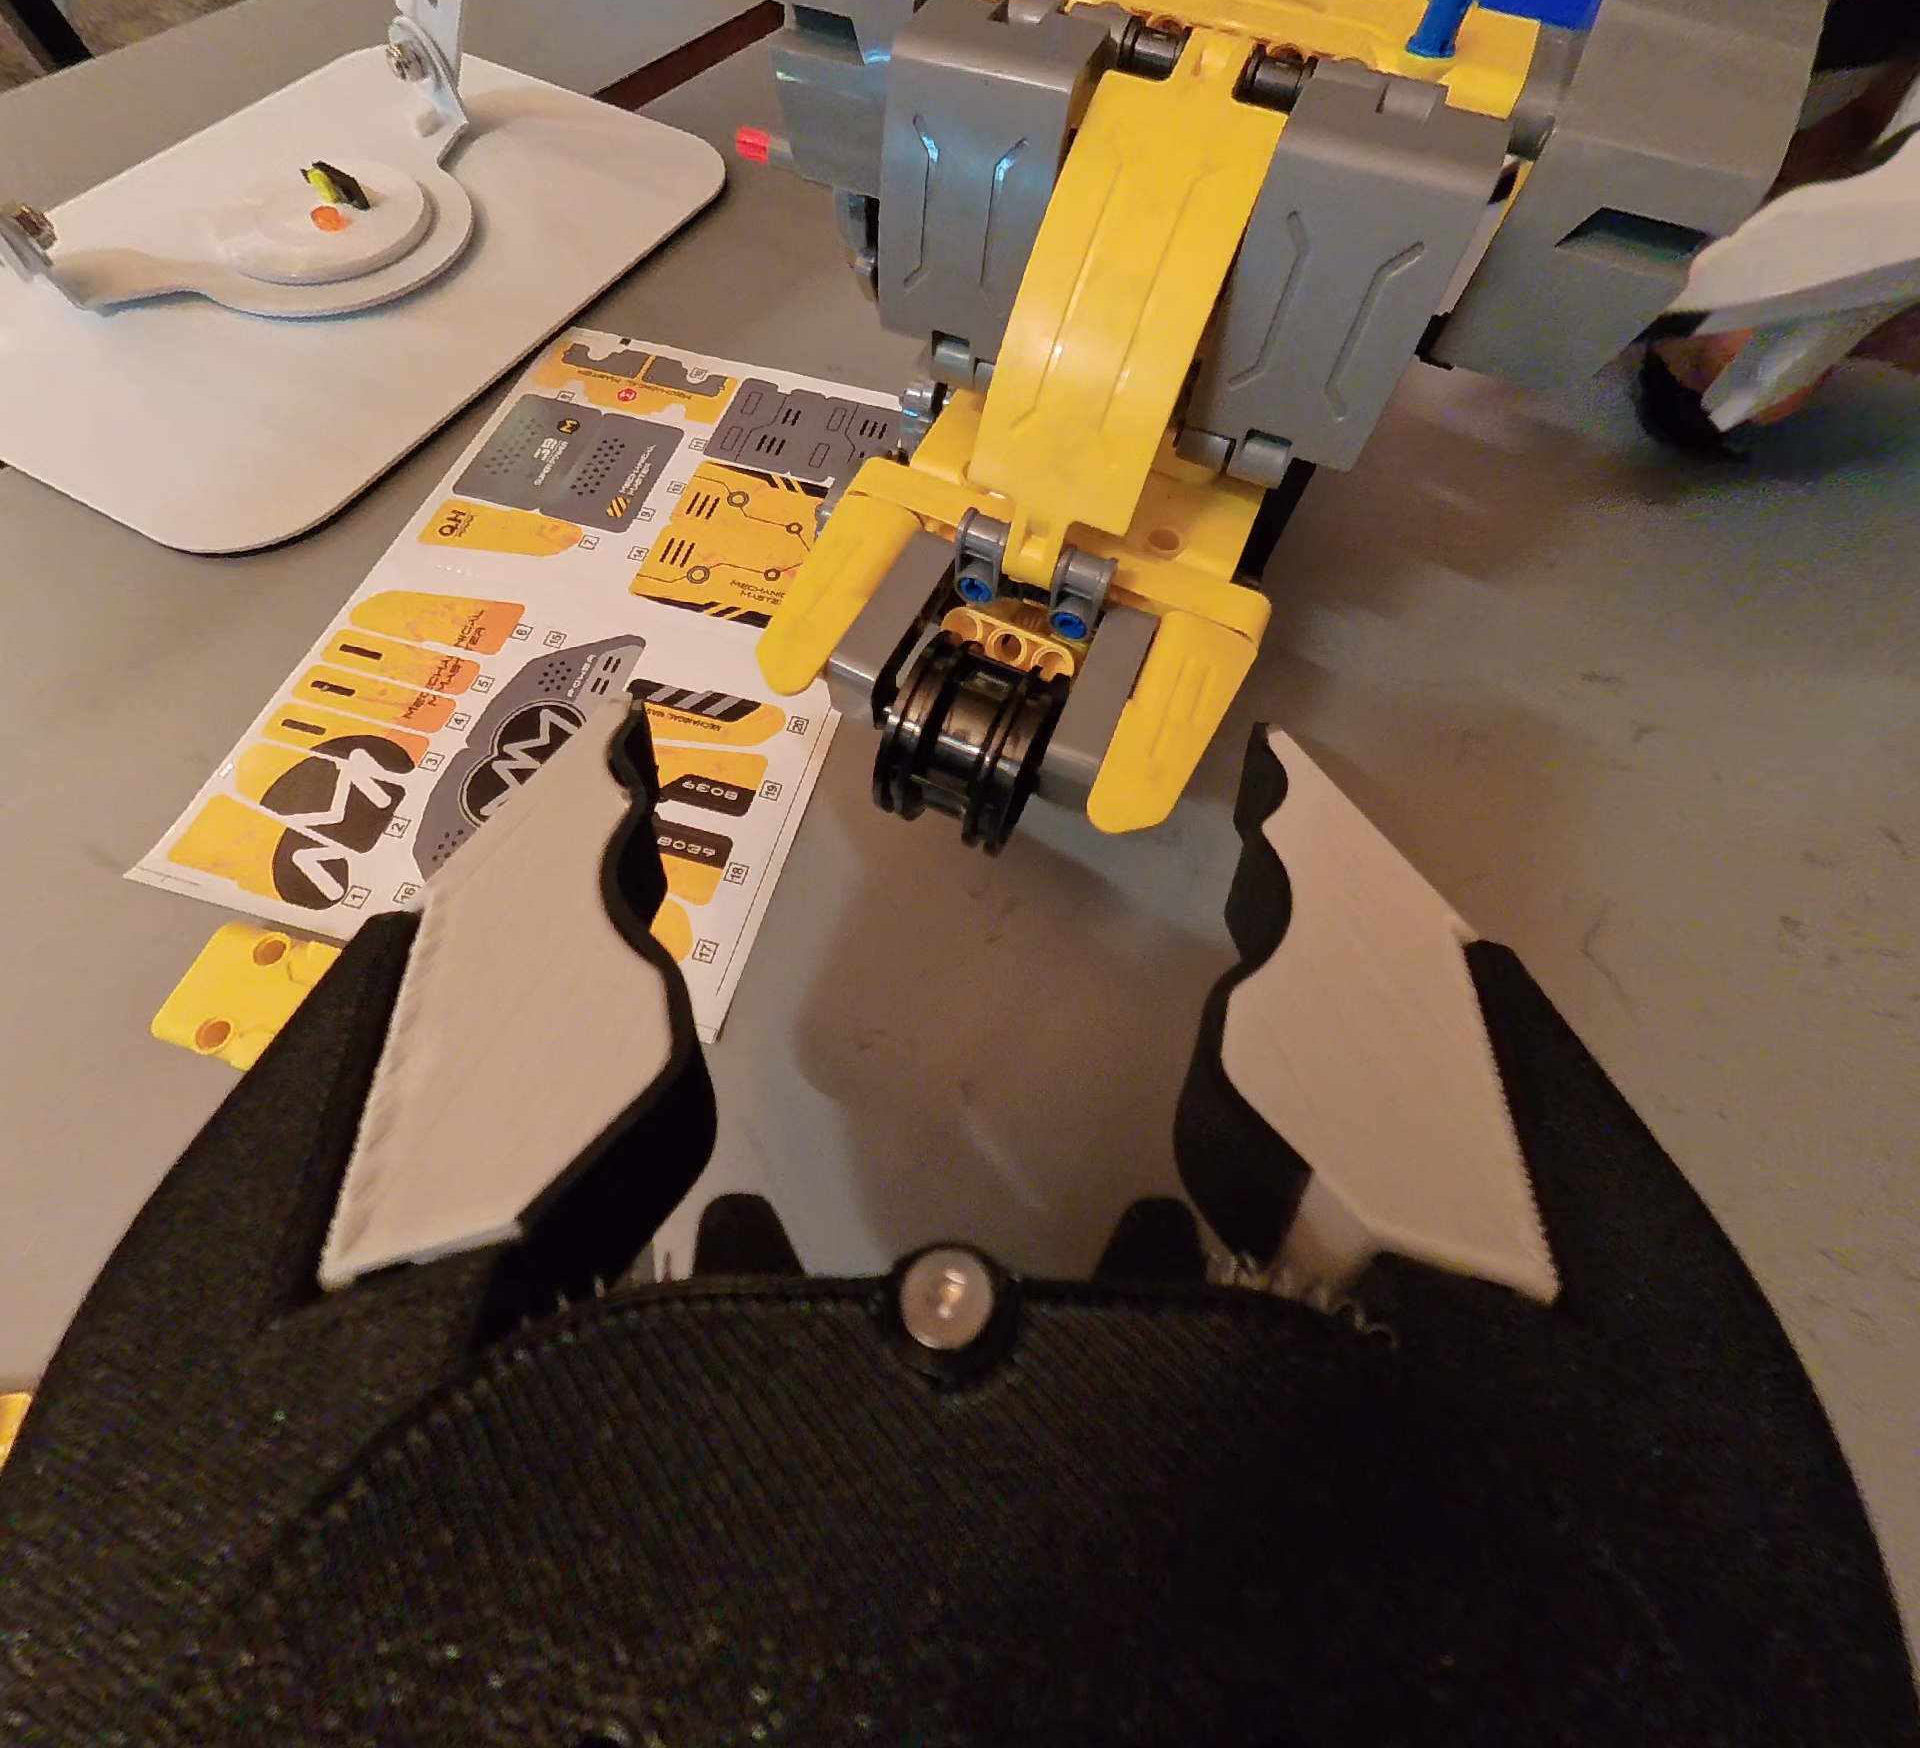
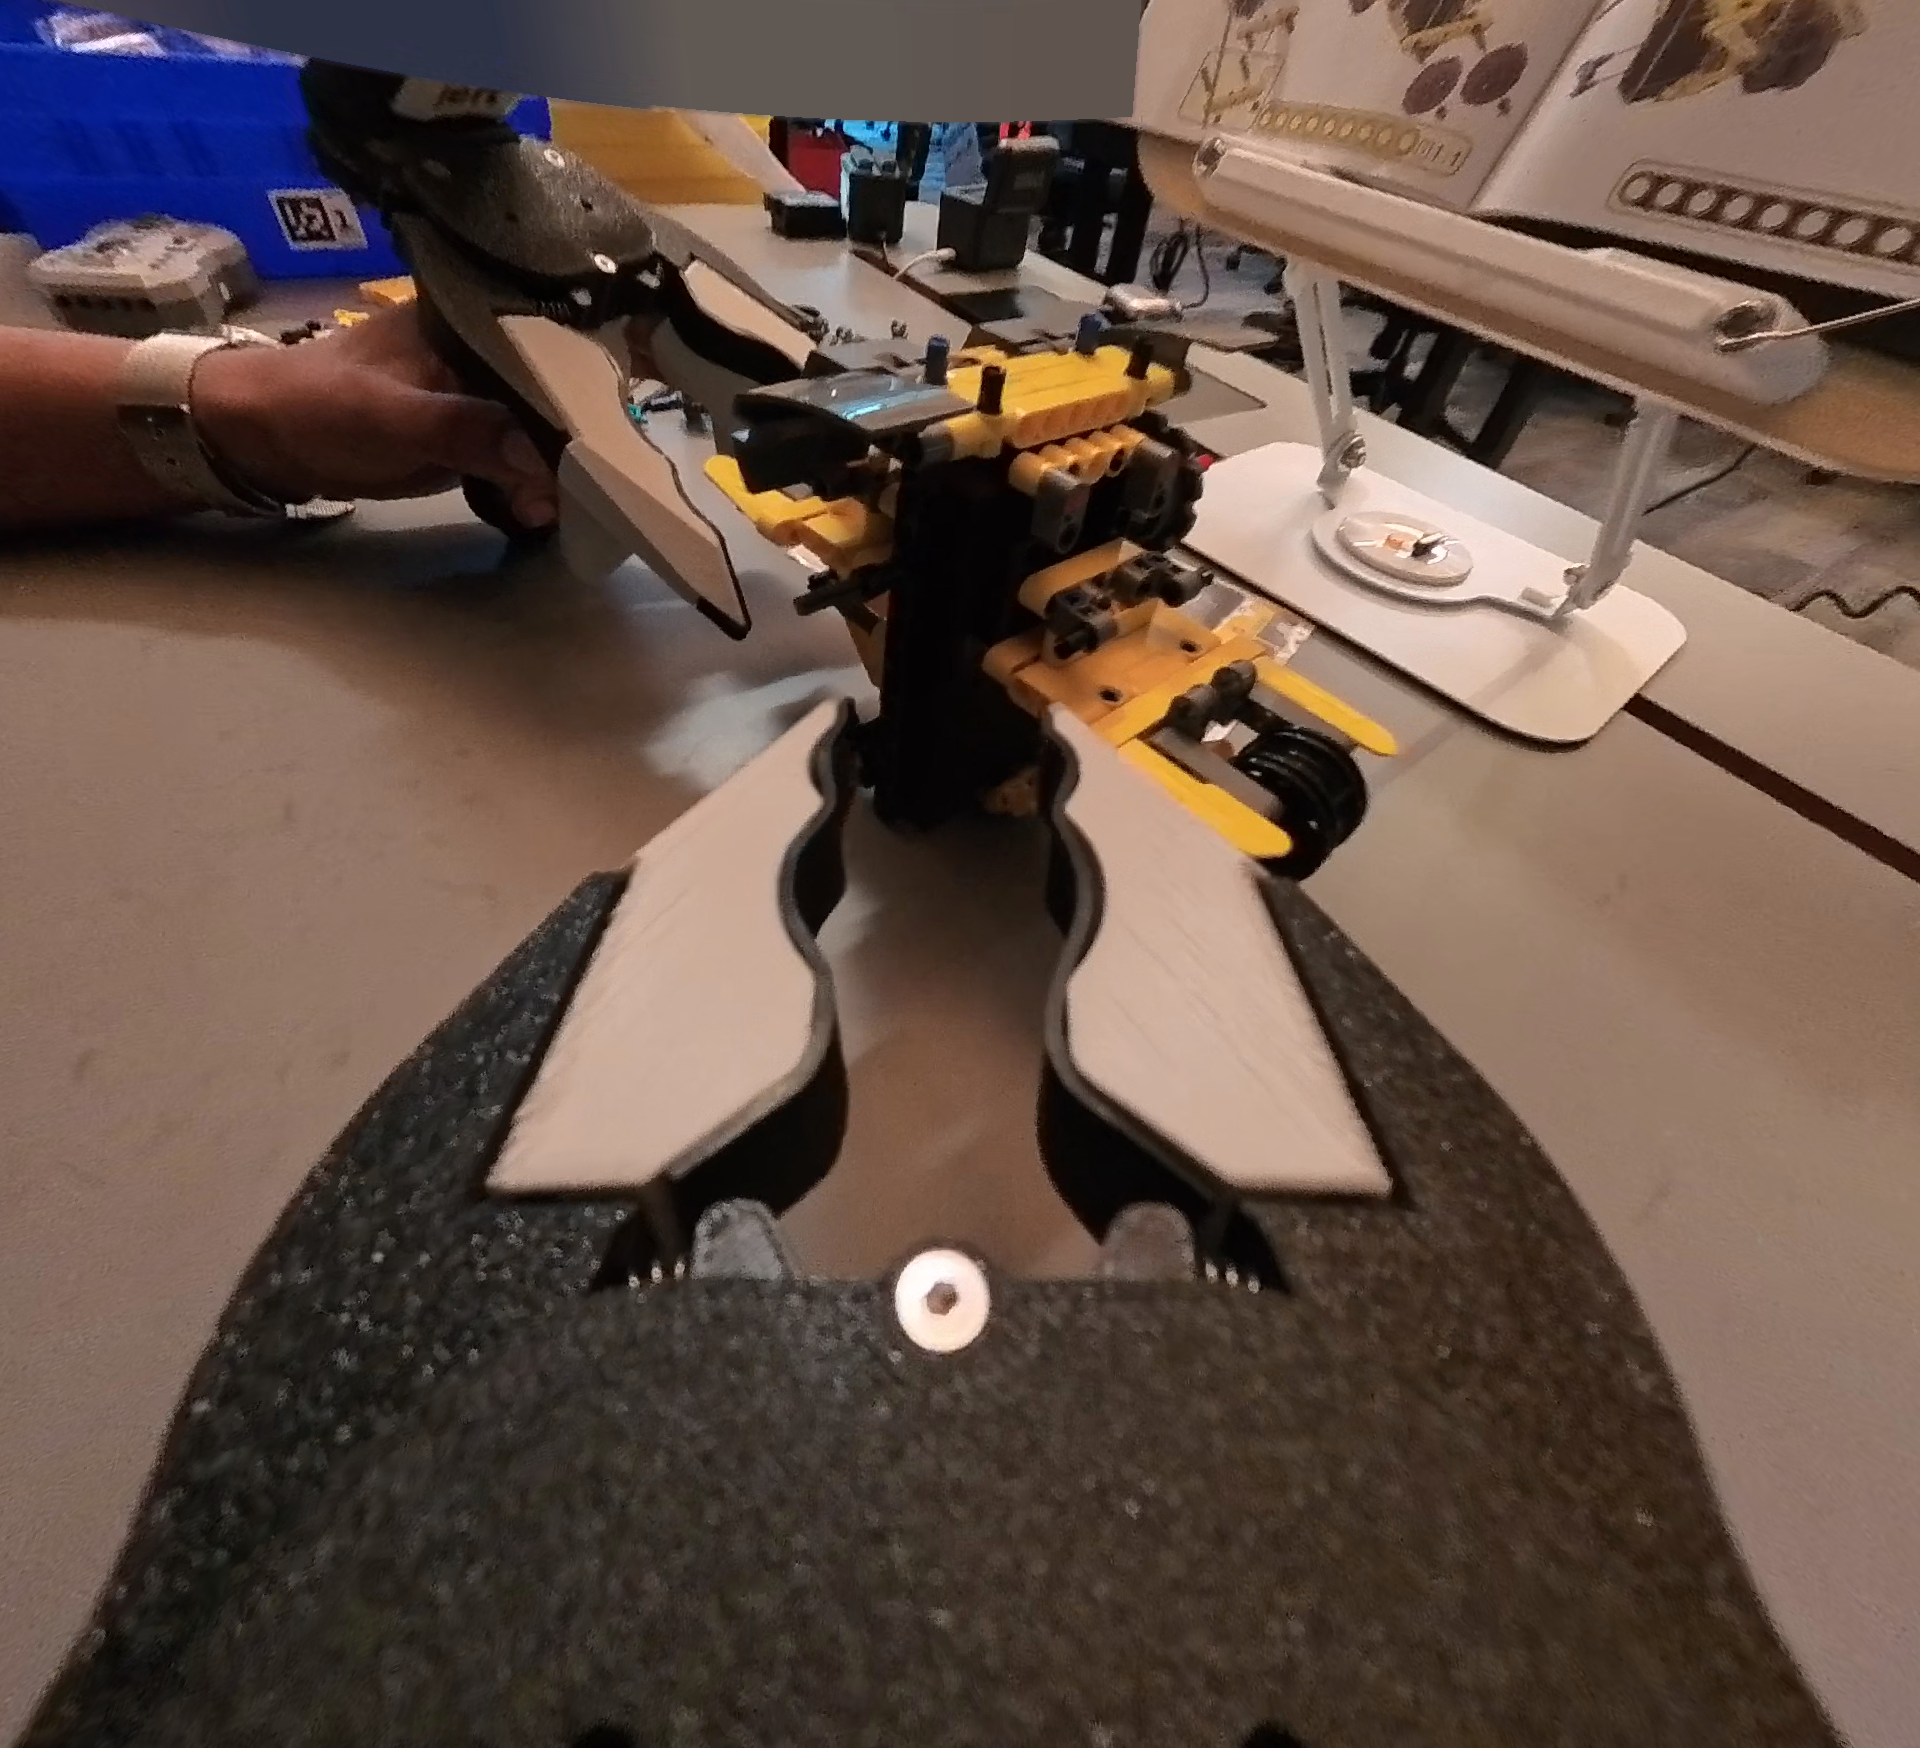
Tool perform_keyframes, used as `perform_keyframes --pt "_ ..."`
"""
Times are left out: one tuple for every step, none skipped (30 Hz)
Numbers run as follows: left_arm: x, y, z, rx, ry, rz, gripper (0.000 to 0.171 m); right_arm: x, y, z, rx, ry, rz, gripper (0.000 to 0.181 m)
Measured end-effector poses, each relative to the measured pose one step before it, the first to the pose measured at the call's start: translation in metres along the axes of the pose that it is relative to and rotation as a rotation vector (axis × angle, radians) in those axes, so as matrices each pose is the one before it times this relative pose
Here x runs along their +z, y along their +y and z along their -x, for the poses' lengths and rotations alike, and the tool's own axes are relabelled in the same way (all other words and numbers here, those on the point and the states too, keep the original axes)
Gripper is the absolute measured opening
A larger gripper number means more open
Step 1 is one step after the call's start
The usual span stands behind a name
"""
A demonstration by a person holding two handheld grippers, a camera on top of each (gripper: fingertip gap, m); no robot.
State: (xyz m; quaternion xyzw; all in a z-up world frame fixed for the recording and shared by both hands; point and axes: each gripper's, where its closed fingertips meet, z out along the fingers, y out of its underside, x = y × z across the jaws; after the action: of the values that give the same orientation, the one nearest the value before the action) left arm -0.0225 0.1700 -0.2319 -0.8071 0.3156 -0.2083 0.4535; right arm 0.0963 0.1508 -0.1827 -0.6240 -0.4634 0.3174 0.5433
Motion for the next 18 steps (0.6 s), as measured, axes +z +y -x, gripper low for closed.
perform_keyframes --pt "-0.00001 0.00002 0.00001 0.0001 -0.0001 0.00017 0.109 -0.00097 -0.00227 -0.00149 -0.0009 0.0101 -0.0165 0.033" --pt "0.00000 0.00000 -0.00004 -0.0002 0.0002 0.00002 0.109 -0.00096 -0.00184 -0.00161 -0.0004 0.0103 -0.0129 0.032" --pt "-0.00004 -0.00003 0.00010 -0.0011 0.0002 -0.00042 0.109 -0.00068 -0.00124 -0.00161 0.0018 0.0090 -0.0095 0.031" --pt "-0.00014 -0.00020 0.00021 -0.0026 0.0007 -0.00139 0.109 -0.00056 -0.00115 -0.00152 0.0046 0.0066 -0.0074 0.031" --pt "-0.00020 -0.00030 0.00026 -0.0041 0.0016 -0.00248 0.109 -0.00051 -0.00076 -0.00142 0.0080 0.0034 -0.0054 0.031" --pt "-0.00038 -0.00040 0.00028 -0.0052 0.0025 -0.00323 0.109 -0.00057 -0.00074 -0.00156 0.0114 0.0028 -0.0048 0.031" --pt "-0.00041 -0.00046 0.00021 -0.0060 0.0030 -0.00379 0.109 -0.00064 -0.00124 -0.00230 0.0141 0.0064 -0.0065 0.030" --pt "-0.00047 -0.00046 0.00035 -0.0065 0.0033 -0.00389 0.109 -0.00072 -0.00190 -0.00375 0.0189 0.0155 -0.0102 0.025" --pt "-0.00038 -0.00039 0.00036 -0.0063 0.0028 -0.00372 0.109 -0.00101 -0.00278 -0.00498 0.0216 0.0219 -0.0139 0.019" --pt "-0.00034 -0.00046 0.00027 -0.0058 0.0026 -0.00314 0.109 -0.00131 -0.00352 -0.00599 0.0228 0.0271 -0.0177 0.014" --pt "-0.00028 -0.00030 0.00030 -0.0050 0.0024 -0.00238 0.109 -0.00158 -0.00401 -0.00565 0.0219 0.0234 -0.0199 0.010" --pt "-0.00013 -0.00021 0.00004 -0.0035 0.0030 -0.00197 0.110 -0.00195 -0.00427 -0.00469 0.0206 0.0163 -0.0217 0.008" --pt "-0.00021 -0.00021 -0.00014 -0.0021 0.0029 -0.00153 0.110 -0.00182 -0.00433 -0.00414 0.0209 0.0133 -0.0217 0.006" --pt "-0.00008 -0.00007 0.00008 -0.0015 0.0007 -0.00075 0.110 -0.00153 -0.00359 -0.00364 0.0210 0.0115 -0.0182 0.004" --pt "0.00005 -0.00003 -0.00005 -0.0007 0.0005 0.00009 0.110 -0.00126 -0.00265 -0.00309 0.0212 0.0083 -0.0134 0.003" --pt "-0.00001 0.00009 0.00003 -0.0002 0.0002 0.00094 0.110 -0.00076 -0.00198 -0.00268 0.0260 0.0056 -0.0105 0.003" --pt "0.00017 0.00012 0.00000 0.0005 -0.0002 0.00088 0.110 -0.00057 -0.00129 -0.00265 0.0313 0.0041 -0.0079 0.003" --pt "0.00004 0.00005 -0.00012 0.0008 -0.0002 0.00048 0.110 -0.00007 -0.00007 -0.00279 0.0322 0.0033 -0.0023 0.004"
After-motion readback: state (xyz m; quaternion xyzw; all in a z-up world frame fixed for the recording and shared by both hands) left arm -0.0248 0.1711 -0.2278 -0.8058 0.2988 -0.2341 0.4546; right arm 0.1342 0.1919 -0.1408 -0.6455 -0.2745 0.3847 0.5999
